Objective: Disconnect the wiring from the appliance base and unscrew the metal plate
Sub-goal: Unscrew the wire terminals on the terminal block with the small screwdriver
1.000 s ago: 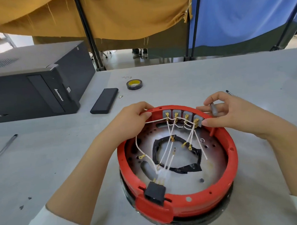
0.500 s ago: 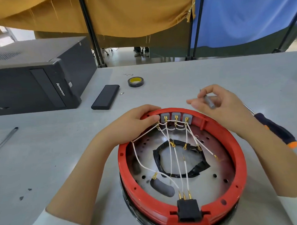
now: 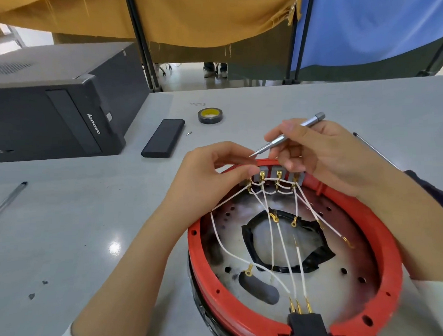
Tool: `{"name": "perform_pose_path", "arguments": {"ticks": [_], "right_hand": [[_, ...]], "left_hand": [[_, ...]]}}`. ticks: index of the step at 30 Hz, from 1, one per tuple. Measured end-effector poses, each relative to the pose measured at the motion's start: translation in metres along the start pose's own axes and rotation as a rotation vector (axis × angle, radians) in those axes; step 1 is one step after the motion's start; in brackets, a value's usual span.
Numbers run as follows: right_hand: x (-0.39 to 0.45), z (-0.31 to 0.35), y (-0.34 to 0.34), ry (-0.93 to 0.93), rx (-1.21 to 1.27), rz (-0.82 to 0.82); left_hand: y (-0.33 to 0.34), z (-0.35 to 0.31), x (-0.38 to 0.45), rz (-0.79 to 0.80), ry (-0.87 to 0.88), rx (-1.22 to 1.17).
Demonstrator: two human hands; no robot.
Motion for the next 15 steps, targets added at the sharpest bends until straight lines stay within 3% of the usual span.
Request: {"name": "perform_pose_path", "arguments": {"ticks": [15], "right_hand": [[-0.0016, 0.0006, 0.0024, -0.017, -0.058, 0.004]], "left_hand": [[-0.0021, -0.0013, -0.0013, -0.026, -0.030, -0.050]]}}
Point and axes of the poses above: each hand's wrist, its own x-axis towards the middle knuckle, its own y-axis out of the palm, z = x × y, the point moved 7 cm from there along x, towards the middle knuckle, and after that the axes turned 5 degrees about x, right-handed, at the moved point
